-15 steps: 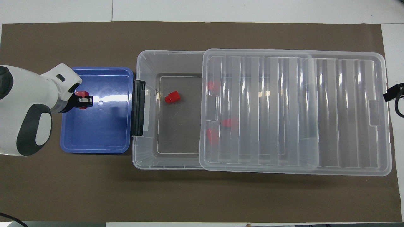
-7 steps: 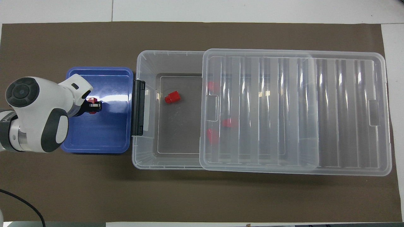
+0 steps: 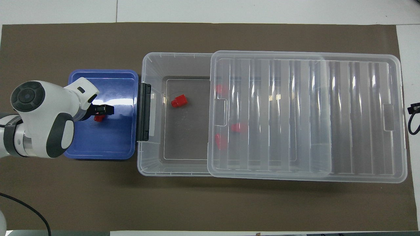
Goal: Place red block in blue tray from box
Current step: 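Open the left gripper and withdraw it from the blue tray, then push the clear lid back over the box with the right gripper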
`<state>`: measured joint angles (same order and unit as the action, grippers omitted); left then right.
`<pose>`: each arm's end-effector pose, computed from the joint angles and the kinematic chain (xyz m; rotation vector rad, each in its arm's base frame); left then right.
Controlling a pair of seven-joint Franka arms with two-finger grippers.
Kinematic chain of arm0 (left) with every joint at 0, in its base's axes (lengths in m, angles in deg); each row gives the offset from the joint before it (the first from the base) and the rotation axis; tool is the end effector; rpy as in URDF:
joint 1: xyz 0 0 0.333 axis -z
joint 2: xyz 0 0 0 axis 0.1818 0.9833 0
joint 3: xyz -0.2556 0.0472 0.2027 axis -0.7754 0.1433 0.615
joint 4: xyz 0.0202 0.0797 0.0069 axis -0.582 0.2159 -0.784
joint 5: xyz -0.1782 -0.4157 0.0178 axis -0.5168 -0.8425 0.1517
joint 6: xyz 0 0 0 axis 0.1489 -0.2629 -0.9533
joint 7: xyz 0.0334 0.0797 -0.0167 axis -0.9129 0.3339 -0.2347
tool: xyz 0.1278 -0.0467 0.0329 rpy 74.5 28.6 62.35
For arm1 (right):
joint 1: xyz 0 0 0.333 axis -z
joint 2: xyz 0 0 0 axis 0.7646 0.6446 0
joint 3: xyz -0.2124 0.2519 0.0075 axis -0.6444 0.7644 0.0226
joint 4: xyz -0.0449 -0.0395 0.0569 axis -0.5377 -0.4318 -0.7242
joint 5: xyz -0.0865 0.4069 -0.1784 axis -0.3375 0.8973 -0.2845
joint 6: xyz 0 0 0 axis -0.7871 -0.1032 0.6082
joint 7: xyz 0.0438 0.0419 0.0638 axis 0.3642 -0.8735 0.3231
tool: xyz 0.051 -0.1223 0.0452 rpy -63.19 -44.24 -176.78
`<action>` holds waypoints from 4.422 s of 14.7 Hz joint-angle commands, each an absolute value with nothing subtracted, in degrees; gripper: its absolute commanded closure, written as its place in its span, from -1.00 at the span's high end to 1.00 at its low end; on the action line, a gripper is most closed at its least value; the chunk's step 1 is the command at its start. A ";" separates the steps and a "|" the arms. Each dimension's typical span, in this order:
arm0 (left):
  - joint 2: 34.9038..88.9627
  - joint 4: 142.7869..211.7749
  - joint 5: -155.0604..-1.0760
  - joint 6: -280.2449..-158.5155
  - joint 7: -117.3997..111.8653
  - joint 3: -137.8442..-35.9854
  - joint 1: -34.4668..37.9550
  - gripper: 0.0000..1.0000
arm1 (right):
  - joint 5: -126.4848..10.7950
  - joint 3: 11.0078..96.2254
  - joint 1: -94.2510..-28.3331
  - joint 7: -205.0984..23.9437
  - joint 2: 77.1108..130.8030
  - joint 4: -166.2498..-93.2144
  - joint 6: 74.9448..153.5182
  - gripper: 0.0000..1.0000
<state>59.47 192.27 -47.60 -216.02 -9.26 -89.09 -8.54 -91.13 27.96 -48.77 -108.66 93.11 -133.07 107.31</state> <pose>0.6037 -0.0724 0.2812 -3.0932 0.0465 -0.1020 0.6004 -0.2152 0.4323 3.0760 0.2043 -0.0582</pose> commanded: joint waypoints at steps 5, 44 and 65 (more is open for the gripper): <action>56.36 178.14 -47.48 -197.39 -9.16 -89.34 -9.15 1.00 | -88.53 32.26 -49.34 -101.48 91.34 -136.46 108.26 -1.00; 47.39 165.73 -53.28 -176.80 -11.18 -89.34 -11.96 1.00 | -87.64 46.68 -49.43 -80.29 90.20 -139.36 108.87 -1.00; 47.39 165.82 -53.28 -176.62 -11.18 -89.34 -12.23 1.00 | -90.79 45.10 -48.90 -83.10 94.41 -111.69 82.88 1.00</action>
<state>47.03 166.77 -52.44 -177.90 -10.52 -89.04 -11.54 -89.23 45.47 -49.08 -81.68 91.69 -117.78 87.76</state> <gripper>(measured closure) 0.000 0.357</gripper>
